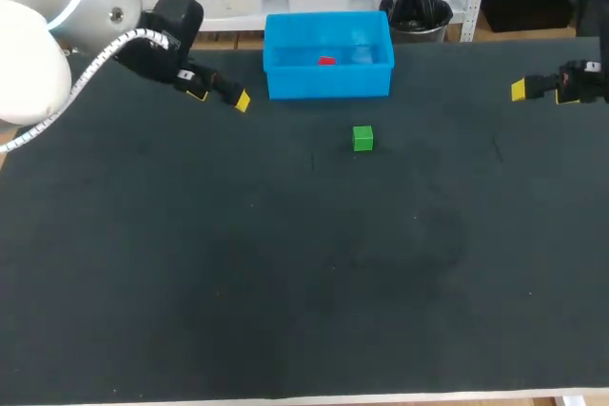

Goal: Use the left arm to pick the red cube and place it into the blue plastic box first, then use the right arm to grasp the green cube and put it into the same blue plastic box after the first action is fully finished.

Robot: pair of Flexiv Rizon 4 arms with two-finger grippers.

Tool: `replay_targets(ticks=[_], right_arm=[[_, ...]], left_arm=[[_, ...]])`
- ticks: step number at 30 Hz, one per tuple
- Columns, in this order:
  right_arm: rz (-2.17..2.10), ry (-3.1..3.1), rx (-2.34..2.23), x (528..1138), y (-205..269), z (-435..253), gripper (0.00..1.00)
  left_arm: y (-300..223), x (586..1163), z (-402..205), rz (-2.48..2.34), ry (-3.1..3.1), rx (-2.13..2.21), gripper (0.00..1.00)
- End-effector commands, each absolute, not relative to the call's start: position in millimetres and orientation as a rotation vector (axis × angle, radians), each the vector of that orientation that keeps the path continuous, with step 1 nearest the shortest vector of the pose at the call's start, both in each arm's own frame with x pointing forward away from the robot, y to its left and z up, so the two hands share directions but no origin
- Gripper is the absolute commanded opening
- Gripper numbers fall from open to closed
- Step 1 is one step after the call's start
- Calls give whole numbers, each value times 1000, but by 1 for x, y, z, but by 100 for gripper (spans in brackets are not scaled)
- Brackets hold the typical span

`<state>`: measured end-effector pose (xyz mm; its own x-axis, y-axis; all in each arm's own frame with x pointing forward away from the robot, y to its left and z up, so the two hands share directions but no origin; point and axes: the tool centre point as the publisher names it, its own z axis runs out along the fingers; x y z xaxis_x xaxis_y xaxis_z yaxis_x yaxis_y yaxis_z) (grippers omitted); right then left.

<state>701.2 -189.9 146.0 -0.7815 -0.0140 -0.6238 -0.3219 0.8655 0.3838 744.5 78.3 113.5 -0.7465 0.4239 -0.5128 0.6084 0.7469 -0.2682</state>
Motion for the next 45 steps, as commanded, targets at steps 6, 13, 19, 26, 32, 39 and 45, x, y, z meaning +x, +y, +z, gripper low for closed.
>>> replay_targets(ticks=[6, 13, 19, 26, 32, 39, 45], right_arm=[[608, 2469, -282, 723, -168, 157, 100], [604, 2513, -304, 743, -152, 162, 100], [587, 2586, -331, 757, -127, 163, 100], [486, 2708, -336, 769, -108, 163, 100], [409, 2804, -327, 778, -94, 163, 100], [294, 2892, -280, 784, -82, 162, 100], [224, 2975, -249, 787, -74, 158, 100]], left_arm=[[80, 745, 113, -601, 2517, 790, 100], [80, 745, 113, -601, 2517, 790, 100], [80, 745, 113, -601, 2517, 790, 100], [80, 745, 113, -601, 2517, 790, 100], [80, 745, 113, -601, 2517, 790, 100], [80, 745, 113, -601, 2517, 790, 100], [80, 745, 113, -601, 2517, 790, 100]])
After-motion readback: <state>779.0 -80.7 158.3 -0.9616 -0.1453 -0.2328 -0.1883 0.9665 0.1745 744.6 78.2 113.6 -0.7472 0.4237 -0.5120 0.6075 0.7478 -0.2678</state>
